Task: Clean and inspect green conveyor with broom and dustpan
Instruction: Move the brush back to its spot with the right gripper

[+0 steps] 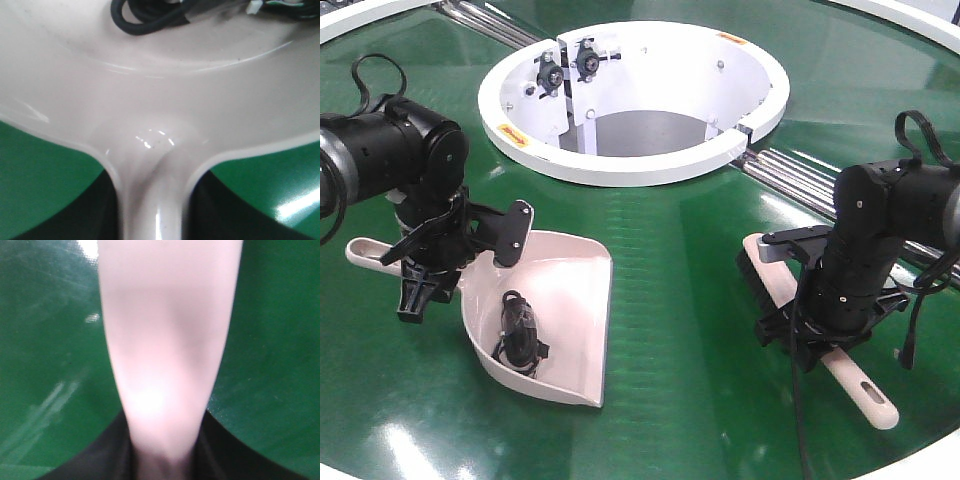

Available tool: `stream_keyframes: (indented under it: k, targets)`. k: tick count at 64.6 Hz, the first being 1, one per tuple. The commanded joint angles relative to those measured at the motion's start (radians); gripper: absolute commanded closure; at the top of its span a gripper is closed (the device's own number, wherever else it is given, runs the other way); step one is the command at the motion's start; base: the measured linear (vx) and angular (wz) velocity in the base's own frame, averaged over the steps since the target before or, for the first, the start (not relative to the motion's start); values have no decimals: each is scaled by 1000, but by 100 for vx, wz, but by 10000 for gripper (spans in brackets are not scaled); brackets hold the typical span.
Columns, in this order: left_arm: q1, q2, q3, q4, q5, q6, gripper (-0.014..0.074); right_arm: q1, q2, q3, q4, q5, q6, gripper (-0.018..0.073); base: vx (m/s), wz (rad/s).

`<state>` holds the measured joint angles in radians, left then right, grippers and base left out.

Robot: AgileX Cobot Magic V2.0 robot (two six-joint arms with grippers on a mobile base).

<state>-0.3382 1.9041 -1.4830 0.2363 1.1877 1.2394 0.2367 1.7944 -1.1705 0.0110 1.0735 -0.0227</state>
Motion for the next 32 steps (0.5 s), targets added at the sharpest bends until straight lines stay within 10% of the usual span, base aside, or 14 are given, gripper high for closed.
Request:
stream_keyframes:
  k: [1,32]
  targets:
    - [-12,-44,-22,-24,19,9,595,-6,-51,-19,1,4,-8,564,0,0]
    - [7,-47,-22,-132,61,-14,427,-6,-51,-19,1,11,-8,564,0,0]
